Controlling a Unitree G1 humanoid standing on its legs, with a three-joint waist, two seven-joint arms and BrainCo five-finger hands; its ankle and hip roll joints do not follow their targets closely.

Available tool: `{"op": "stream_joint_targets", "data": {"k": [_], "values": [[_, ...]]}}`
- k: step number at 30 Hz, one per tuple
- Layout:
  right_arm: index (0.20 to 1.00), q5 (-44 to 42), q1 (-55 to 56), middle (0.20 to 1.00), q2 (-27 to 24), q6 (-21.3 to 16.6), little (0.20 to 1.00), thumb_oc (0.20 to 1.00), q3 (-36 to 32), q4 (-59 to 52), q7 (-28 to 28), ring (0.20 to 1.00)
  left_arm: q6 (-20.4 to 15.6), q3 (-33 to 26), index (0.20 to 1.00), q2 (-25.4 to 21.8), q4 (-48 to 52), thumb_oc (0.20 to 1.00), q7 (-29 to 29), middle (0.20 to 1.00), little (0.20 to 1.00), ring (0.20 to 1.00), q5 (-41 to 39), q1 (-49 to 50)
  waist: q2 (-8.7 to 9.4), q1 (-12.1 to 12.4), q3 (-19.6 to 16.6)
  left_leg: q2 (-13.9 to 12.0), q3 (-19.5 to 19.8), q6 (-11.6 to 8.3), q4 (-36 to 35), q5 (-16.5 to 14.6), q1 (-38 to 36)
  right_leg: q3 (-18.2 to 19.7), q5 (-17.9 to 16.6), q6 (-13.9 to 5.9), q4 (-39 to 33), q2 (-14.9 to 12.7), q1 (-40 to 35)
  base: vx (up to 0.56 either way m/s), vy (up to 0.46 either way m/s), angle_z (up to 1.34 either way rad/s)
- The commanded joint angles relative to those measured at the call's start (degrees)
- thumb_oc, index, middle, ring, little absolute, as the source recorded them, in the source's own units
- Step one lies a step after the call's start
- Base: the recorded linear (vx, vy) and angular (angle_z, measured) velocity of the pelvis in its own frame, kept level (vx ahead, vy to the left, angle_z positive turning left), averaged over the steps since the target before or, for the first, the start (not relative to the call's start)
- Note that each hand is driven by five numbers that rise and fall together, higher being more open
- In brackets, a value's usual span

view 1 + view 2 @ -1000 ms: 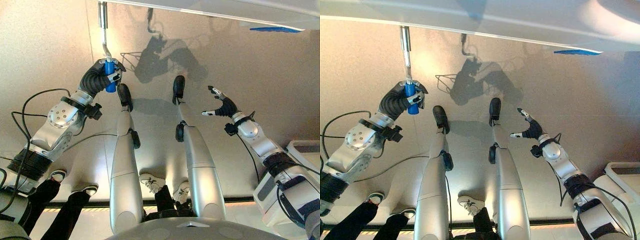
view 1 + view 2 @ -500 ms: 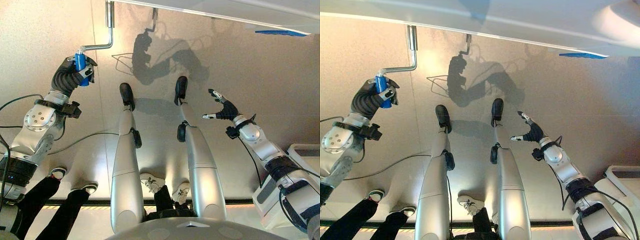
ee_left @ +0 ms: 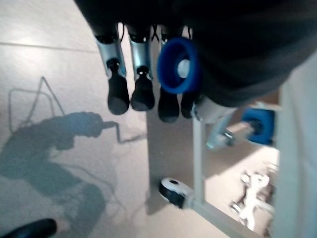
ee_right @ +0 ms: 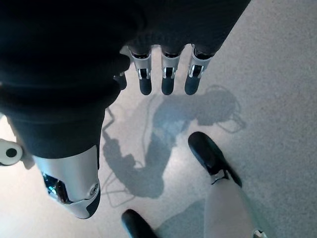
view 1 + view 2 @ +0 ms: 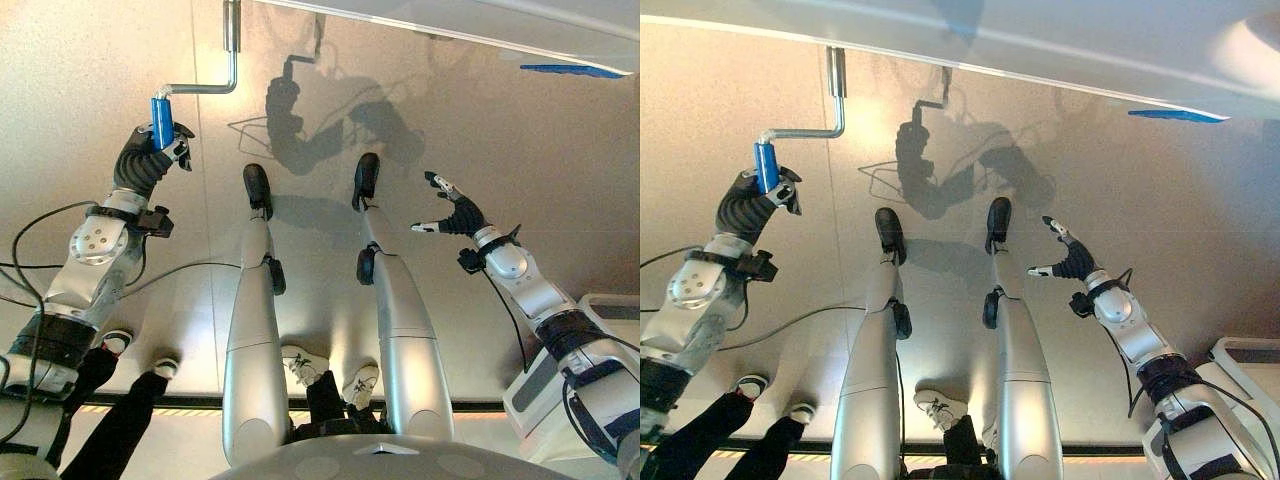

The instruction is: Raise the hospital bed

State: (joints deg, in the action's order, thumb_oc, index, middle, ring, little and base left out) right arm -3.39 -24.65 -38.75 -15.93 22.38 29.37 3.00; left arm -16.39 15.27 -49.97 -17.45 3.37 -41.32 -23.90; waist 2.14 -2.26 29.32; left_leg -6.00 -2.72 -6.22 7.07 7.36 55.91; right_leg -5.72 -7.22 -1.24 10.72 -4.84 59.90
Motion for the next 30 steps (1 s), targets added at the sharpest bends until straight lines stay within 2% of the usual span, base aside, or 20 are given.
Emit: {"op": "stream_joint_targets", "data": {"k": [1, 13, 22, 30], "values": [[1.000, 0.79, 1.58, 1.000, -0.82, -0.99, 1.000, 1.000, 0.28, -2.74, 0.71, 1.000, 0.07, 0.50, 0.200, 1.78, 0.42, 0.200, 1.69, 0.200, 0.200, 0.200, 2.37, 1.19, 0.40, -2.29, 0.15, 2.77, -0.20, 2.98, 4.69, -5.56, -1.09, 1.50, -0.18, -6.64, 0.63, 0.32, -1.35, 0.00, 0.000, 0.00], [1.000, 0.55, -2.34, 1.000, 0.78, -0.04, 1.000, 1.000, 1.38, -1.26, 1.84, 1.000, 2.04, 4.05, 0.200, 8.30, -15.59, 0.200, 4.10, 0.200, 0.200, 0.200, 1.66, -13.17, 1.72, -3.86, 0.41, 2.57, -0.06, 3.41, 6.70, -6.74, 0.92, 2.22, -0.15, -6.59, 1.32, 0.54, 0.27, 0.00, 0.009, 0.00], [1.000, 0.31, -4.57, 1.000, 1.65, 0.32, 1.000, 1.000, 2.96, -0.65, 1.87, 1.000, 3.04, 8.39, 0.200, 9.50, -21.51, 0.200, 5.16, 0.200, 0.200, 0.200, 3.58, -21.91, 2.77, -5.21, 0.42, 2.21, -0.27, 3.69, 8.57, -7.83, 2.71, 2.75, -0.10, -6.59, 1.78, 0.97, 1.80, 0.00, 0.000, 0.00], [1.000, 0.09, -4.70, 1.000, 1.99, 0.47, 1.000, 1.000, 3.17, -0.04, 1.56, 1.000, 3.57, 10.32, 0.200, 9.95, -23.10, 0.200, 5.08, 0.200, 0.200, 0.200, 5.59, -24.38, 2.59, -5.52, 0.42, 2.20, -0.37, 3.78, 8.98, -8.12, 2.87, 2.92, 0.05, -6.48, 2.21, 1.06, 2.13, 0.00, -0.001, -0.02]]}}
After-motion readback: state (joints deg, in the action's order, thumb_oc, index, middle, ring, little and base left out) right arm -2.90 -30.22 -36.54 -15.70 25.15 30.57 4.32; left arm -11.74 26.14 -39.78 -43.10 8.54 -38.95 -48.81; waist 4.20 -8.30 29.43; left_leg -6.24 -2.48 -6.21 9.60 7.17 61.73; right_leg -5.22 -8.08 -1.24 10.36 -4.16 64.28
